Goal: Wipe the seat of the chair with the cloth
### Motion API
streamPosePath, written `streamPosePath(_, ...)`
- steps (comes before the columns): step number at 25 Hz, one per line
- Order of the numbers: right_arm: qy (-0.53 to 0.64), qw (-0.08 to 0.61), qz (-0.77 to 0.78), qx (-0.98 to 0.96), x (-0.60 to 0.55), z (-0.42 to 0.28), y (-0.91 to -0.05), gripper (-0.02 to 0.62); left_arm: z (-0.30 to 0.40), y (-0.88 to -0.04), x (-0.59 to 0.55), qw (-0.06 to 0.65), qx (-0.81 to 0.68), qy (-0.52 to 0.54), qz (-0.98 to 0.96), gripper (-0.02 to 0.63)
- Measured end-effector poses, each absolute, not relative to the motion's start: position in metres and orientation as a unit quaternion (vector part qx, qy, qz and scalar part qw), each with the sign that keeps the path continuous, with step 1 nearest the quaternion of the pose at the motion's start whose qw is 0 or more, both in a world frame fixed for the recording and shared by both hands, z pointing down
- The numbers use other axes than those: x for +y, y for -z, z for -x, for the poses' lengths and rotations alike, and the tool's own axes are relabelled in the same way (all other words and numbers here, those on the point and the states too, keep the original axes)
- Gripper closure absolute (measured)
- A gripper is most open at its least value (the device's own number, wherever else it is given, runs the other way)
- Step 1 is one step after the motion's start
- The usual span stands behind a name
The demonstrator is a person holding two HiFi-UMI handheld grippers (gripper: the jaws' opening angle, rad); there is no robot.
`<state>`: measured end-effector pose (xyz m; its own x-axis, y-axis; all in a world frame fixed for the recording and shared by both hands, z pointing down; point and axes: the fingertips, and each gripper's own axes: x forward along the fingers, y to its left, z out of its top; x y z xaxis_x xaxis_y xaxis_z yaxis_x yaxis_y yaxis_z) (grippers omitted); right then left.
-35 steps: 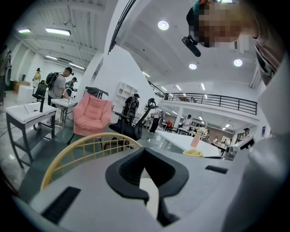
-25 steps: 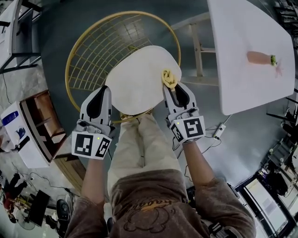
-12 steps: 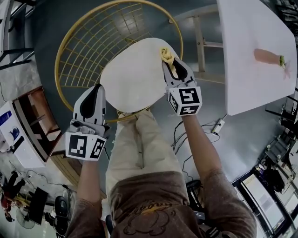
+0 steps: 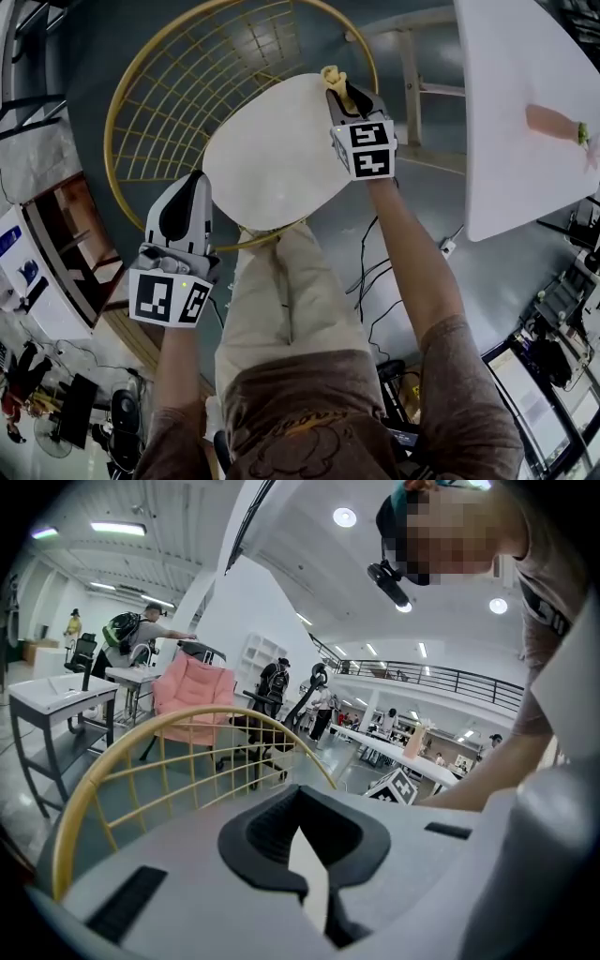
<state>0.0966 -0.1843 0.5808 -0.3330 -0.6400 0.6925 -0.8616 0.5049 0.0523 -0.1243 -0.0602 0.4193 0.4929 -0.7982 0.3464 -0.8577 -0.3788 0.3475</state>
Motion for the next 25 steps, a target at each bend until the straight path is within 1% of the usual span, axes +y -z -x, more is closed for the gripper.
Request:
streamPosePath(10, -0.173, 0.407, -0.446, -0.778, -0.203, -0.090, -0.621, 0.476, 0.134, -0.426, -0.067, 0.250, -0.502, -0.065, -0.825, 0.603)
streamPosePath(25, -0.176, 0.436, -0.423, -0.774, -0.198, -0.067, -0.641, 0.476, 0.138, -0.436, -0.069, 0.262, -0.493, -0.065, -0.827, 0.603)
